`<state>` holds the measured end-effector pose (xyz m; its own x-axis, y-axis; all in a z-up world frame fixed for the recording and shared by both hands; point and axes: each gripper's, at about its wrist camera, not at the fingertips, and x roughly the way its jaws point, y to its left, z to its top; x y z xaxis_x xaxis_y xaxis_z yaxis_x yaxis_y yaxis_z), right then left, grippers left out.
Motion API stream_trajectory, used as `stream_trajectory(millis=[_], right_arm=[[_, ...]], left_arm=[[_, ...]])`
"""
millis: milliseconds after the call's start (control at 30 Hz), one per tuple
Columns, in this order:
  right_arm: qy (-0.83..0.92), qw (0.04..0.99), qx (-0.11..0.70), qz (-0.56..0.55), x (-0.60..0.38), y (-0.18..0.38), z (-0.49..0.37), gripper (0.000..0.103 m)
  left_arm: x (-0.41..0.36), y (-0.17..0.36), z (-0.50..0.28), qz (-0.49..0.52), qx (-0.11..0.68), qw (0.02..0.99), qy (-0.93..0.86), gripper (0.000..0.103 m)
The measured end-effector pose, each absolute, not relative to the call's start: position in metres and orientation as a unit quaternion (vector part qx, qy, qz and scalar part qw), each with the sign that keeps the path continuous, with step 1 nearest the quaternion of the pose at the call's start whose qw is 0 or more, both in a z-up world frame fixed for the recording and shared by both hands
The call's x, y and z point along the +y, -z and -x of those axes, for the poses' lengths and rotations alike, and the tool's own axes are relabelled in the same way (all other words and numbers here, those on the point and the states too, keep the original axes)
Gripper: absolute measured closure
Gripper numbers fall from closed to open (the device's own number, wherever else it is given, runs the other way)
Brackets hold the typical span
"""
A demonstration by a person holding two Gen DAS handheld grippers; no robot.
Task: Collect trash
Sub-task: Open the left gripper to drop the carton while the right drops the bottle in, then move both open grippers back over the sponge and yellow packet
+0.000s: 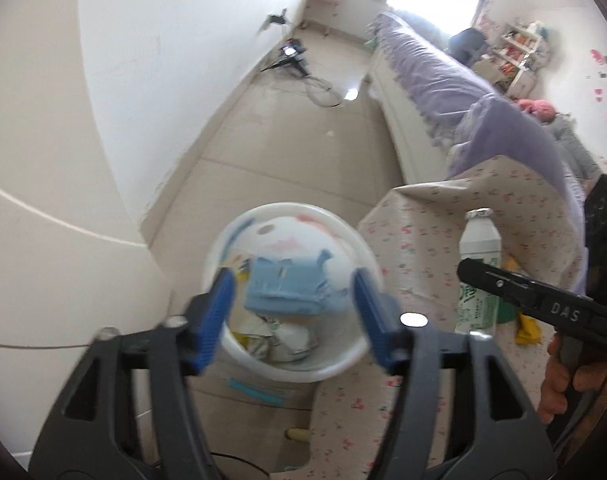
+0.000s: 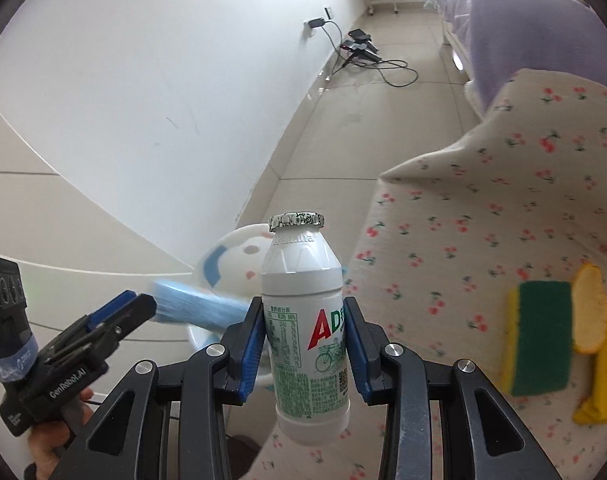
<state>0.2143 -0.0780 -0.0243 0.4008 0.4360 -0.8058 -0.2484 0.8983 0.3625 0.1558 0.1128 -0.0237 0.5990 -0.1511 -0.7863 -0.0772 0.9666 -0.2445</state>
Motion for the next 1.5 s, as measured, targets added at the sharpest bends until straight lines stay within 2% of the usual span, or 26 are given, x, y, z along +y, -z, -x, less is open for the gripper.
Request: stream_trajectory(millis=[67, 200, 633, 667, 700, 733, 767, 1500], right_arm=[[-0.207, 0.831, 0.508, -0.091, -0.073, 0.028, -0.217, 0.065], [-0.209, 0.829, 0.512, -0.089, -0.064, 0.034, -0.22, 0.064], [-0.228, 0.832, 0.498, -0.088, -0.047, 0.04, -0.225, 0.062], [-0.236, 0.833, 0.491, -0.094, -0.047, 0.038, -0.224, 0.059], [-0.239, 0.832, 0.491, -0.097, -0.047, 0.037, -0.224, 0.051], [-0.237, 0.831, 0.493, -0.1, -0.048, 0.036, -0.224, 0.029], [-0.233, 0.836, 0.486, -0.105, -0.05, 0.033, -0.223, 0.023], [-0.152, 0.854, 0.496, -0.041, -0.121, 0.003, -0.193, 0.022]], left_arm=[[0.114, 0.024, -0.155, 0.127, 0.452, 0.883, 0.005, 0.013], [0.115, 0.022, -0.15, 0.117, 0.463, 0.879, -0.008, 0.004], [0.131, 0.026, -0.136, 0.114, 0.483, 0.868, -0.024, 0.001], [0.133, 0.026, -0.135, 0.116, 0.483, 0.867, -0.024, 0.001], [0.134, 0.026, -0.134, 0.118, 0.483, 0.867, -0.024, 0.001], [0.134, 0.025, -0.134, 0.12, 0.482, 0.867, -0.024, 0.001], [0.134, 0.024, -0.133, 0.121, 0.482, 0.868, -0.023, 0.001], [0.11, 0.018, -0.128, 0.122, 0.49, 0.863, 0.02, 0.001]])
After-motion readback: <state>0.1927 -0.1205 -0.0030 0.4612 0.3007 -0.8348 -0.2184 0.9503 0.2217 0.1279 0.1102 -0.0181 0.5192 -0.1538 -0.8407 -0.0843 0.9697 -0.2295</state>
